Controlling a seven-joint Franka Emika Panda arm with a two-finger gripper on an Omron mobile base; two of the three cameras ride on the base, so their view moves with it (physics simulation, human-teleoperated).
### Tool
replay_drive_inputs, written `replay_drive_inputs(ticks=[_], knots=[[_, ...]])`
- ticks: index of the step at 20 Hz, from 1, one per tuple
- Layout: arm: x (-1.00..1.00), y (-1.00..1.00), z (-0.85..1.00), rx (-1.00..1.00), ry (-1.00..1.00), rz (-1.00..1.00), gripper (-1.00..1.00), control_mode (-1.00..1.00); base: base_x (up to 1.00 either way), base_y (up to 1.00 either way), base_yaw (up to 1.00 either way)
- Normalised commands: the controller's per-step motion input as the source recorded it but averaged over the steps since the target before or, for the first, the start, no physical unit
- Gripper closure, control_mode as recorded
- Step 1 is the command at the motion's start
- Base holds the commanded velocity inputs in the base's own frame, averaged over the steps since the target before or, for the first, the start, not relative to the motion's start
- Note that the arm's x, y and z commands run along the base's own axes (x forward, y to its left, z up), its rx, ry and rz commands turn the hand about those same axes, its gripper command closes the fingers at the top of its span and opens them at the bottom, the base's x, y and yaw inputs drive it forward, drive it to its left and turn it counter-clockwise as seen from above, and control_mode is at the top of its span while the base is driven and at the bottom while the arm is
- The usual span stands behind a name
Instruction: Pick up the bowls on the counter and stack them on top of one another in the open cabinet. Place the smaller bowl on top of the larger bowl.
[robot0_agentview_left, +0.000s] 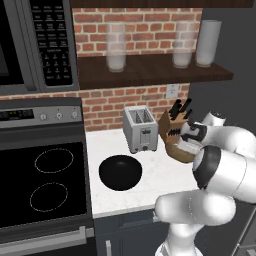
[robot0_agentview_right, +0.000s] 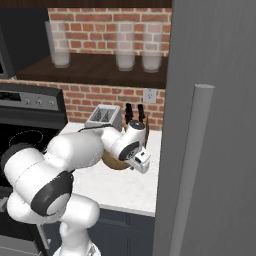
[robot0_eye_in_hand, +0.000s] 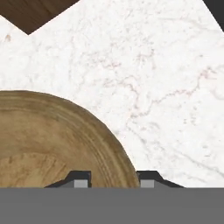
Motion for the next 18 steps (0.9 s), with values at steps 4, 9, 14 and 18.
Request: replay_drive_inputs(ticks=[4,9,14,18], knots=[[-0.98,0.14,0.93,0.0,-0.19,0.0,1.0,-1.0,0.0,0.0,0.0],[-0.76,0.57,1.0,0.0,-0.16,0.0,1.0,-1.0,0.0,0.0,0.0],[-0.28,0.86,0.94,-0.01,-0.01,0.0,1.0,-1.0,0.0,0.0,0.0],[0.0,0.89,0.69,-0.01,0.05,0.0,1.0,-1.0,0.0,0.0,0.0]])
